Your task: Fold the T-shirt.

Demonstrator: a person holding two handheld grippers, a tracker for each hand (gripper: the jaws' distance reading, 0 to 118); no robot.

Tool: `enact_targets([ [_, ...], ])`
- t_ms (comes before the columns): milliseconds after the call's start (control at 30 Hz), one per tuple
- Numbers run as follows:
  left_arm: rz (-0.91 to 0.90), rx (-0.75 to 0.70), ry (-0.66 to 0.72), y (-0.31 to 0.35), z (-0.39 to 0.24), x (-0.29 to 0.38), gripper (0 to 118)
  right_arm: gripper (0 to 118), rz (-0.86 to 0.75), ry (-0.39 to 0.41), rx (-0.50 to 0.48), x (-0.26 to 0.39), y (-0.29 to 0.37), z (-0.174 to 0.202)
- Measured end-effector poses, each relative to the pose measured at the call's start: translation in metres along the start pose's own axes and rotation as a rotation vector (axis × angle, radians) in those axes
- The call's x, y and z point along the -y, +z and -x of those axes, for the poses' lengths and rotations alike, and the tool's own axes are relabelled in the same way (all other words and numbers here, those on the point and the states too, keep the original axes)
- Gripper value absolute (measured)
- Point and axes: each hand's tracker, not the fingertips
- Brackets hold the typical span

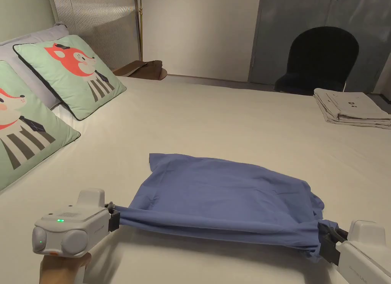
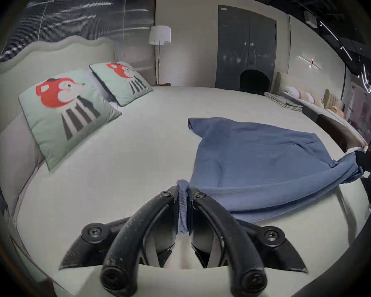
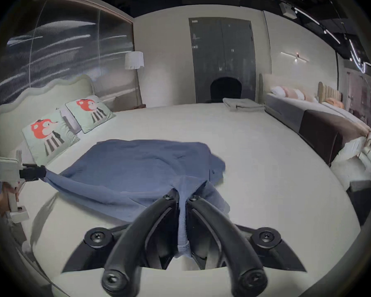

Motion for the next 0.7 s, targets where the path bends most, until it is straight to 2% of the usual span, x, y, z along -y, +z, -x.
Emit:
enact_targets([
  [333, 0.048, 0.025, -0.019, 0.065, 0.017, 0.075, 3, 3, 0.079, -0.053, -0.003, 0.065, 0.075, 0.0],
  [500, 0.091, 0.011, -0.086, 0.079, 0.018, 0.101, 3, 3, 0.135, -0.048, 0.016, 0.096, 0.09, 0.006],
  [700, 0.17, 0.007, -0.046, 0.074, 0.025, 0.121, 3, 3, 0.228, -0.083, 0.054, 0.12, 0.091, 0.008],
])
